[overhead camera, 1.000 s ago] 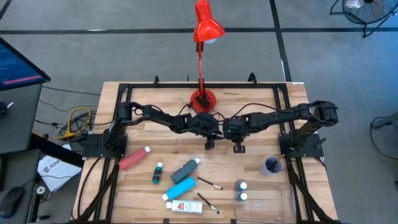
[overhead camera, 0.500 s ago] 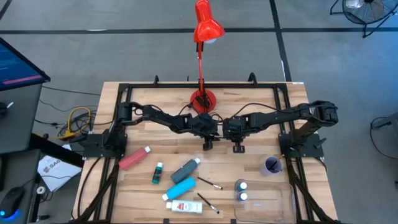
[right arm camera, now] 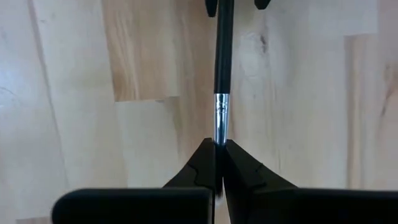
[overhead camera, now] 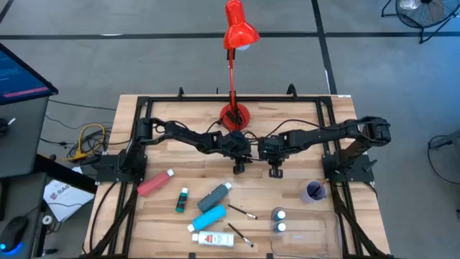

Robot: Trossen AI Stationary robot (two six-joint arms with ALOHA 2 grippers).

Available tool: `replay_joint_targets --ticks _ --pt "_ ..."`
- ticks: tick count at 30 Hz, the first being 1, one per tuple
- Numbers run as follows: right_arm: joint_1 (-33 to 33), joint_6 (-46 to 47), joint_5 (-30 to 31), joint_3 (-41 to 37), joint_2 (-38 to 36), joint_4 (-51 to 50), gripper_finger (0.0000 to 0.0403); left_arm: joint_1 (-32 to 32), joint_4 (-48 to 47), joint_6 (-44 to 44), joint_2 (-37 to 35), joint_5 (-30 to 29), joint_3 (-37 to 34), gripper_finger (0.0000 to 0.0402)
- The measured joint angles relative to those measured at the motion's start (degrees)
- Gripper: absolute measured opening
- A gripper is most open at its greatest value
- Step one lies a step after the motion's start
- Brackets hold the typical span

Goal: Pick & Place Paint Supplies
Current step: Put the black silver paint brush into the purple cup

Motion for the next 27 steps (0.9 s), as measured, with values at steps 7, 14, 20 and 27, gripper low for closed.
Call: replay_joint_targets --ticks 7,14,20,27 --pt "-0.5 3.8 -2.5 0.0 0.0 0.0 0.0001 -0.3 0.2 0.5 0.1 0.0 0.2 0.0092" --pt "-0.8 6.0 -3.4 0.0 0.0 0.1 0.0001 -1.5 0.3 3.5 0.1 -2.5 0.7 0.0092" --pt "-0.8 6.0 -3.8 0.0 0.0 0.7 0.0001 -2.9 0.3 7.9 0.1 -7.1 0.7 0.0092" --pt "-0.8 5.7 -3.8 0.0 0.0 1.3 0.0006 -2.9 0.6 8.0 0.1 -8.0 0.7 0.0092"
